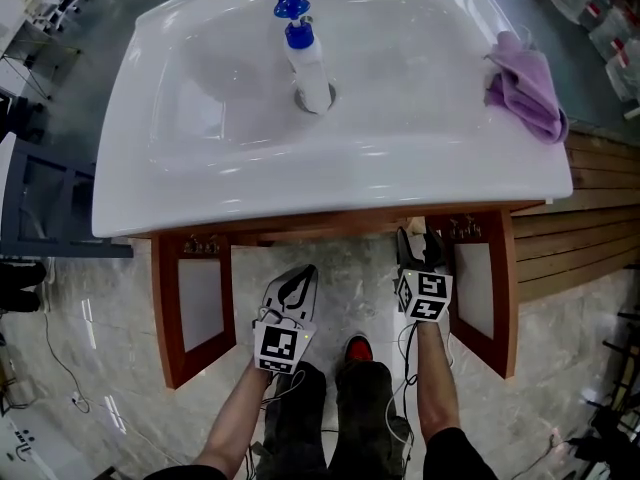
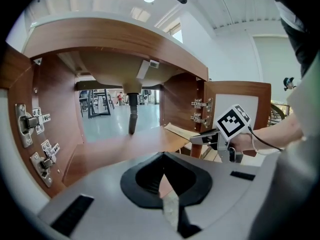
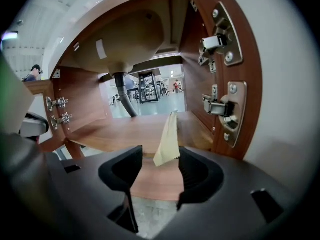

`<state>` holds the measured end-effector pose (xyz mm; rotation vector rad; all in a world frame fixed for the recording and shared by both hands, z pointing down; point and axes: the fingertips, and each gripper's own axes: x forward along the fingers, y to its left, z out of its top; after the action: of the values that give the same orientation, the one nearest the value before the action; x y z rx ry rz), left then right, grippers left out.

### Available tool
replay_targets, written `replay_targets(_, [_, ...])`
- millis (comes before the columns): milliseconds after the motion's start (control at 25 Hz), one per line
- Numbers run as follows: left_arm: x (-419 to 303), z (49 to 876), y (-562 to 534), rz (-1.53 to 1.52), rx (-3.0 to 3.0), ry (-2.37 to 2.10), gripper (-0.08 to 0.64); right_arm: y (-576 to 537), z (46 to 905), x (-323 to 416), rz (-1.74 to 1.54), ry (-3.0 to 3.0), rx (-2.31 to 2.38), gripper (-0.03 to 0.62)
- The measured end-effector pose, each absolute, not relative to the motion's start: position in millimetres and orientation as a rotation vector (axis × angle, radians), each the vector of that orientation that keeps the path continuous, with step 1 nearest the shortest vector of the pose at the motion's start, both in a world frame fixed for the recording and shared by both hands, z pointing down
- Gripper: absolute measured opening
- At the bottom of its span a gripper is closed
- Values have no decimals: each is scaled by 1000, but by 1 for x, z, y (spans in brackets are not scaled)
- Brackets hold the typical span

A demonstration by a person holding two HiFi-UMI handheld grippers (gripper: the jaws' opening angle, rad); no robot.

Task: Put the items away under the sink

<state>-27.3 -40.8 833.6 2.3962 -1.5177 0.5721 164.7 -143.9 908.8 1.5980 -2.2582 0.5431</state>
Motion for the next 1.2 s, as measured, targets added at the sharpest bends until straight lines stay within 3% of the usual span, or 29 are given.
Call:
replay_targets(480, [-31, 762, -4, 537, 2425, -1493, 6, -88, 835, 157, 510, -2243, 1603, 229])
replay_targets(760, [-32, 676, 16, 501, 2448, -1489, 6, -53, 726, 149, 430, -2292, 1603, 222])
replay_targets(1200, [-24, 507, 33, 417, 2526, -1489, 6, -6, 533, 135, 311, -2382, 1572, 132])
